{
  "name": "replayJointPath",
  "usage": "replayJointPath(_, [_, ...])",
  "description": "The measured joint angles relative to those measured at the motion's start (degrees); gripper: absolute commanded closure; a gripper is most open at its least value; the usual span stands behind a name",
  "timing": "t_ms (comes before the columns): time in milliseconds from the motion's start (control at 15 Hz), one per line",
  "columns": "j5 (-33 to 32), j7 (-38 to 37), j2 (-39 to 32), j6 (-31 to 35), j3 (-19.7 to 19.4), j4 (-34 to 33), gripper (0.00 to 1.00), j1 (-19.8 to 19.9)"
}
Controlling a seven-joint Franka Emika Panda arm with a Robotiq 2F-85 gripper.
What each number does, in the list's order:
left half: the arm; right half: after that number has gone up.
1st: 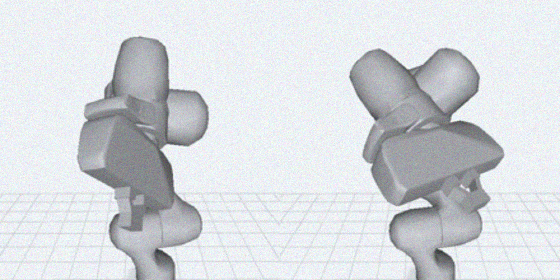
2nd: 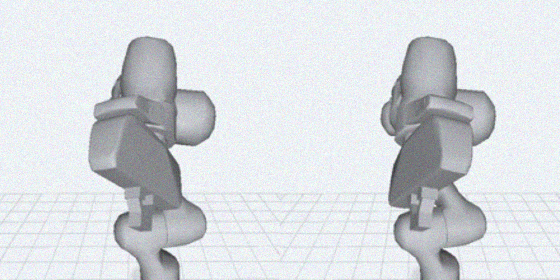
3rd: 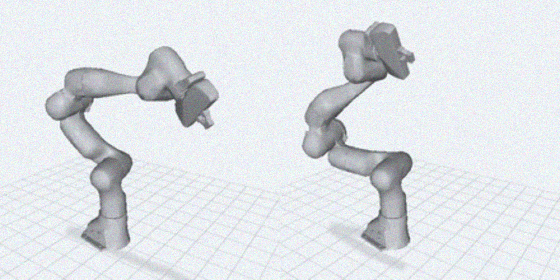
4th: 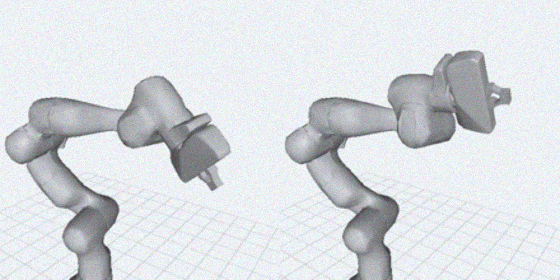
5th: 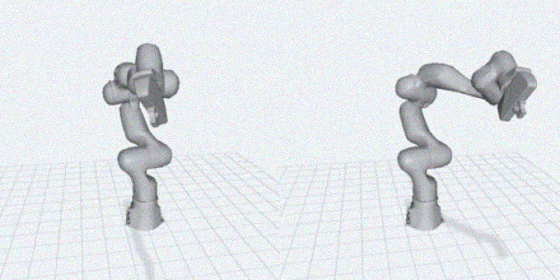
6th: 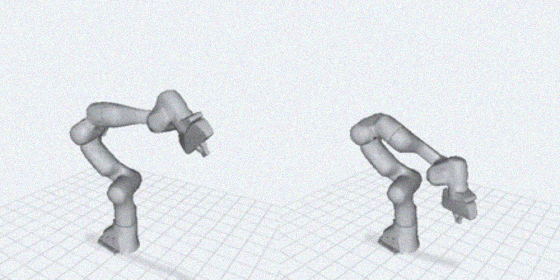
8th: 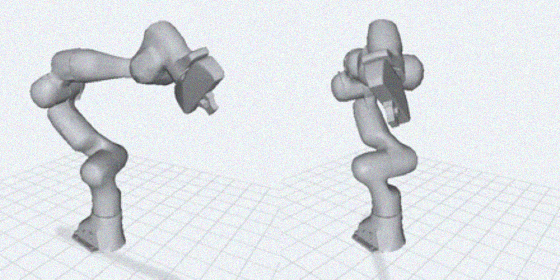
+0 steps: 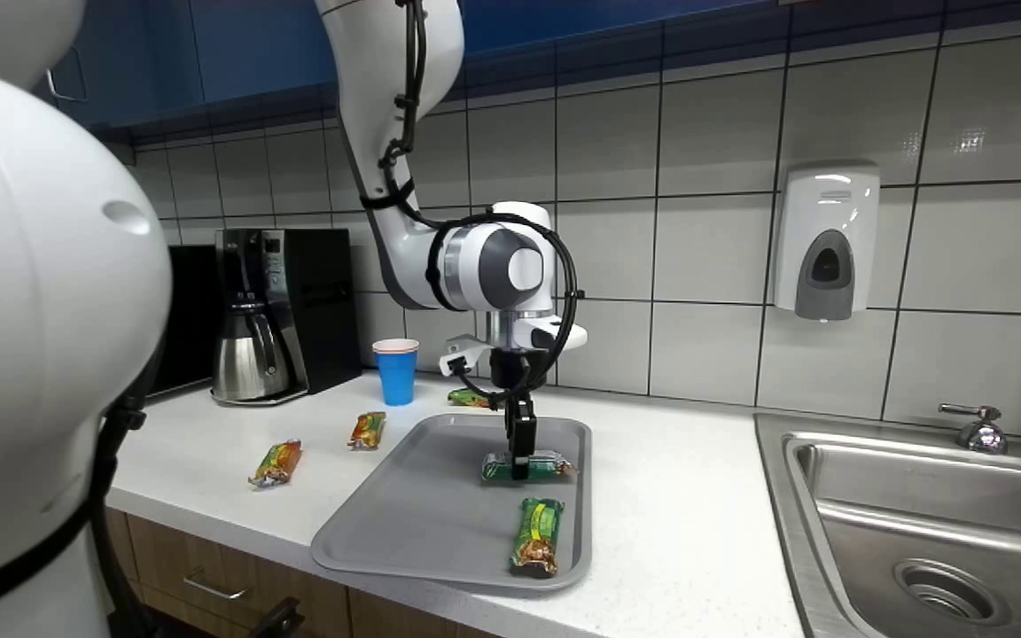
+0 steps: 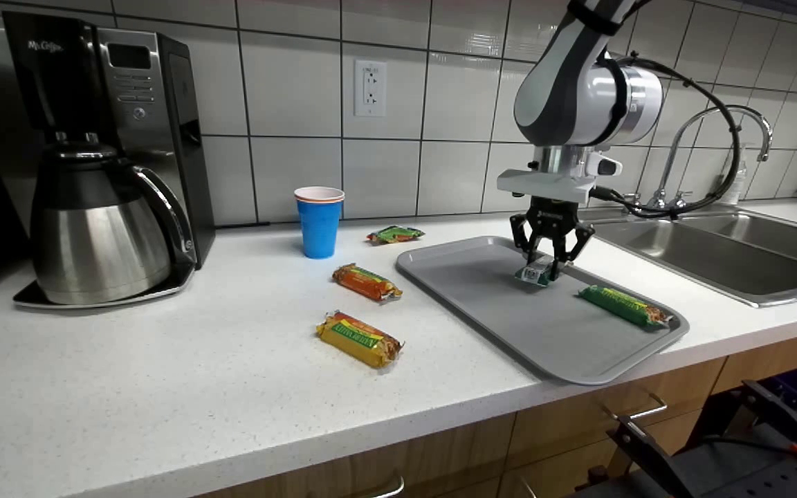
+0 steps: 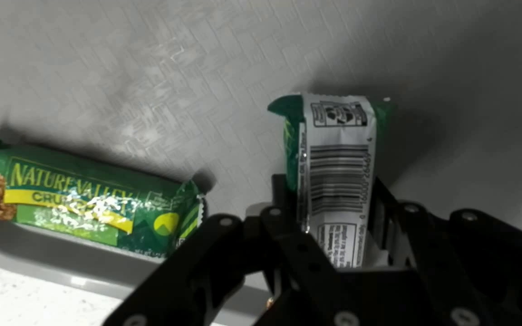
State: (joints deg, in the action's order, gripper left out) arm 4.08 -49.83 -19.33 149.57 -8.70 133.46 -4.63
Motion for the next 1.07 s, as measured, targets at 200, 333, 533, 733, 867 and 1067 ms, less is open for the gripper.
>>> replayJointPath(200, [0.0,0.0,-0.22,0.2,-0.03,0.0,0.1,0.0])
replayJointPath(333, [0.0,0.0,-0.22,0.36,-0.08,0.0,0.0,0.0])
replayJointPath(533, [-0.24,0.0,-0.21,0.75,-0.28,-0.02,0.0,0.0])
replayJointPath(733, [-0.4,0.0,-0.05,1.3,-0.43,-0.22,0.0,0.0])
replayJointPath(867, [-0.4,0.0,0.11,1.44,-0.43,-0.6,0.0,0.0])
replayJointPath(1067, [-0.4,0.0,0.31,1.45,-0.36,-1.54,0.0,0.0])
